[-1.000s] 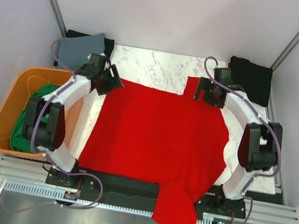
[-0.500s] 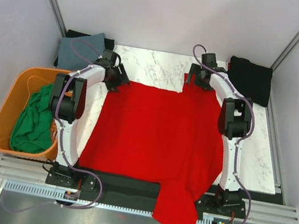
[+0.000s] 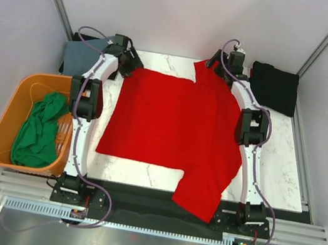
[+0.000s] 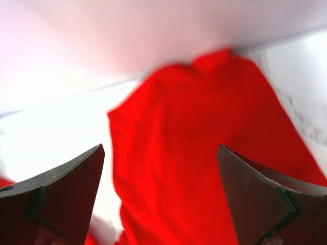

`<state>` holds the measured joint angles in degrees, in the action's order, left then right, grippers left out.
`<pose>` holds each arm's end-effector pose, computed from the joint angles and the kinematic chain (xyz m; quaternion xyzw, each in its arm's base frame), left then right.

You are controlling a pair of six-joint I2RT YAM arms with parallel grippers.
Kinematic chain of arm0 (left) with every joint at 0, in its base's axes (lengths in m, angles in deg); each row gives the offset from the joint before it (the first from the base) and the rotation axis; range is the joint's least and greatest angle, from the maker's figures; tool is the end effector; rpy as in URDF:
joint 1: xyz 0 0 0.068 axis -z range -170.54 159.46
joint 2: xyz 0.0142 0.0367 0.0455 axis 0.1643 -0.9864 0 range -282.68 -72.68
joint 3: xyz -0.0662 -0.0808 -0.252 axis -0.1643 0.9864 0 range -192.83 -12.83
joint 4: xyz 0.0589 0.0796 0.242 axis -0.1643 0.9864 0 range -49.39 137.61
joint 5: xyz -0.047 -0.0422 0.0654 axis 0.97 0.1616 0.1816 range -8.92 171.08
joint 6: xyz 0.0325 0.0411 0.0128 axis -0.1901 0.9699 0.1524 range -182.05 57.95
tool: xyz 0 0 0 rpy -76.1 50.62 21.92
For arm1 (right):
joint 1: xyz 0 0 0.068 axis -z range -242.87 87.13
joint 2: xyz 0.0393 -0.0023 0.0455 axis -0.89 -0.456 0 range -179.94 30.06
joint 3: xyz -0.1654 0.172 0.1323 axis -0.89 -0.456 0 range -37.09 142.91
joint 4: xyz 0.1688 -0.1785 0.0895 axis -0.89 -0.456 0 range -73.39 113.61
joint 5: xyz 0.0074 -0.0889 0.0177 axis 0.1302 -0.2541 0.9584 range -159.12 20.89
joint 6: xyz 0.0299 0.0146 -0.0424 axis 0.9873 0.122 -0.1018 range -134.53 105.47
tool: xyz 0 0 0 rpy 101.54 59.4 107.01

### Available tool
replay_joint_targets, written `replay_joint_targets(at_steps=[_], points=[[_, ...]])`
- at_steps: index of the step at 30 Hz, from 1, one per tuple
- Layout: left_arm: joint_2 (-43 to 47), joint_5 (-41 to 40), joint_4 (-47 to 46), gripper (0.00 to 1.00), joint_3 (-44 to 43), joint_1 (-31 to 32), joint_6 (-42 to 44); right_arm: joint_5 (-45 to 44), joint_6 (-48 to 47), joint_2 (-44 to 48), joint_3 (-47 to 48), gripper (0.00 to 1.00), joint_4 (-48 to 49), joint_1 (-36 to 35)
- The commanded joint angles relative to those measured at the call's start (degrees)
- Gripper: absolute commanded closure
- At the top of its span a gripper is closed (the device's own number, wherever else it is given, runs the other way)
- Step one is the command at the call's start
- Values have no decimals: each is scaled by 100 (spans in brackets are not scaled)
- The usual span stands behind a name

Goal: Fold and stack the t-shirts

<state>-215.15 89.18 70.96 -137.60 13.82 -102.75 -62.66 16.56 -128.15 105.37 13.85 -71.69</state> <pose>0.5521 -0.0472 0.1757 -0.2665 0.8928 -0.1977 0.3046 0.6081 0.0984 0.1556 0.1337 0.8344 0.2265 0.4844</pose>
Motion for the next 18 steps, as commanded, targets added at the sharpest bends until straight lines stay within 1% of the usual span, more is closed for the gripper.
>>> replay_joint_targets(at_steps=[1, 2, 3, 4, 5, 6, 7, 8, 9, 10, 11, 12, 13, 14, 15, 16, 17, 18], points=[[859, -19, 323, 26, -40, -5, -201, 163, 117, 570, 267, 2, 1230, -67], [1488, -45, 323, 25, 162, 12, -201, 102, 56, 1077, 144, 2, 1231, -85], [1790, -132, 314, 24, 616, 56, -175, 66, -15, 1369, -23, 2, 1231, -85], [2167, -185, 305, 24, 864, 82, -166, -30, -33, 1685, -477, 2, 1239, -94], [2476, -221, 305, 23, 1093, 109, -131, -92, -59, 2341, -734, 2, 1187, -102], [3131, -334, 305, 23, 1530, 187, 18, -162, -68, 2678, -997, 2, 1109, -120], [3451, -353, 331, 23, 1770, 223, 80, -302, -33, 3012, -1444, 2, 986, -129], [3750, -353, 349, 22, 2329, 241, 133, -686, 11, 3685, -1666, 2, 341, -138], [4441, -405, 366, 21, 2648, 276, 186, -1047, 81, 4032, -1894, 2, 12, -146], [4770, -423, 367, 20, 3016, 285, 195, -1302, 160, 4392, -2471, 2, -269, -155], [5147, -449, 375, 19, 3794, 285, 186, -1749, 204, 5152, -2816, 2, -803, -199], [5760, -563, 367, 18, 4194, 285, 177, -2049, 265, 5578, -3672, 2, -1008, -234], [6097, -598, 367, 18, 4598, 276, 169, -2261, 370, 6382, -4124, 2, -1184, -278], [6361, -599, 367, 18, 5385, 276, 134, -2289, 667, 6765, -4547, 2, -1613, -313], [6599, -521, 358, 19, 5767, 276, 38, -2176, 818, 7125, -5290, 2, -1887, -322], [7036, -433, 358, 19, 6128, 285, 19, -1992, 959, 7720, -5637, 2, -2490, -313], [7214, -362, 358, 20, 6793, 311, -16, -1834, 1178, 8022, -5997, 2, -2757, -418], [7434, -335, 366, 21, 7121, 346, -77, -1606, 1223, 8330, -6793, 2, -2933, -541]])
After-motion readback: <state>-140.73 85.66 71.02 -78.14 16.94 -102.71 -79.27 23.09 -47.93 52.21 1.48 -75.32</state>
